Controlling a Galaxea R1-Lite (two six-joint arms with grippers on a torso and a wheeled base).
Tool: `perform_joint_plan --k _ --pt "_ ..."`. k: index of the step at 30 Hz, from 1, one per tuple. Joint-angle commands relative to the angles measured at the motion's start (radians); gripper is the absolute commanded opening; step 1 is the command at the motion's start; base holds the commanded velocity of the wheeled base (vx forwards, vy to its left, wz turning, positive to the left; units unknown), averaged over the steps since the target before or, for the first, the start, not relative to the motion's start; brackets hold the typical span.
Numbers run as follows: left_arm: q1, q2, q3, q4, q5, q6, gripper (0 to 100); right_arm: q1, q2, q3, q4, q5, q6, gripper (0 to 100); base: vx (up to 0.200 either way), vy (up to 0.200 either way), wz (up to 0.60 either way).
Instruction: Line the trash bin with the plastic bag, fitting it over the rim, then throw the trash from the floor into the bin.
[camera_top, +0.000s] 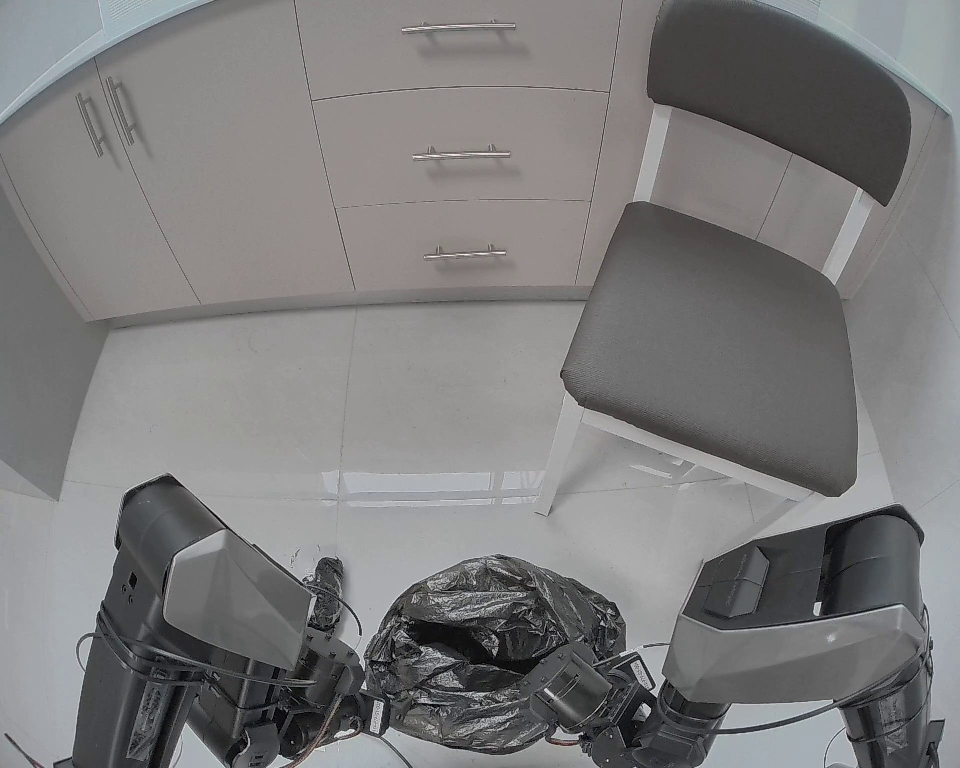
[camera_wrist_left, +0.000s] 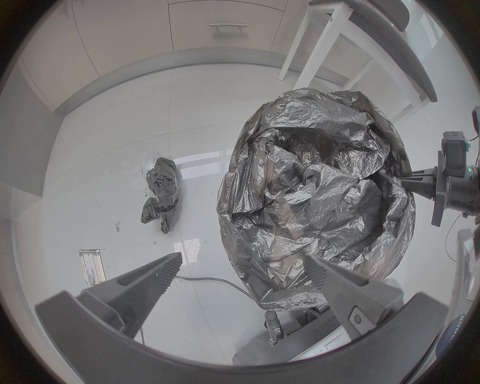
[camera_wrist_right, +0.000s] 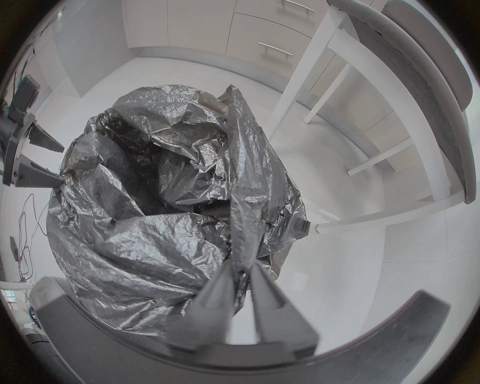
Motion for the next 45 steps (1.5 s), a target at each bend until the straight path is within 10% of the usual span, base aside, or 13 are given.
perform_joint_plan --k 1,45 --pt "0.0 0.001 0.0 0.0 0.0 0.0 100 -0.002 -0.002 -0.001 0.007 0.0 0.001 100 0.0 0.0 0.0" --pt "0.0 0.001 0.0 -0.002 0.0 -0.002 100 -0.183 -0.028 -0.031 0.007 0.037 -0.04 100 0.0 0.0 0.0"
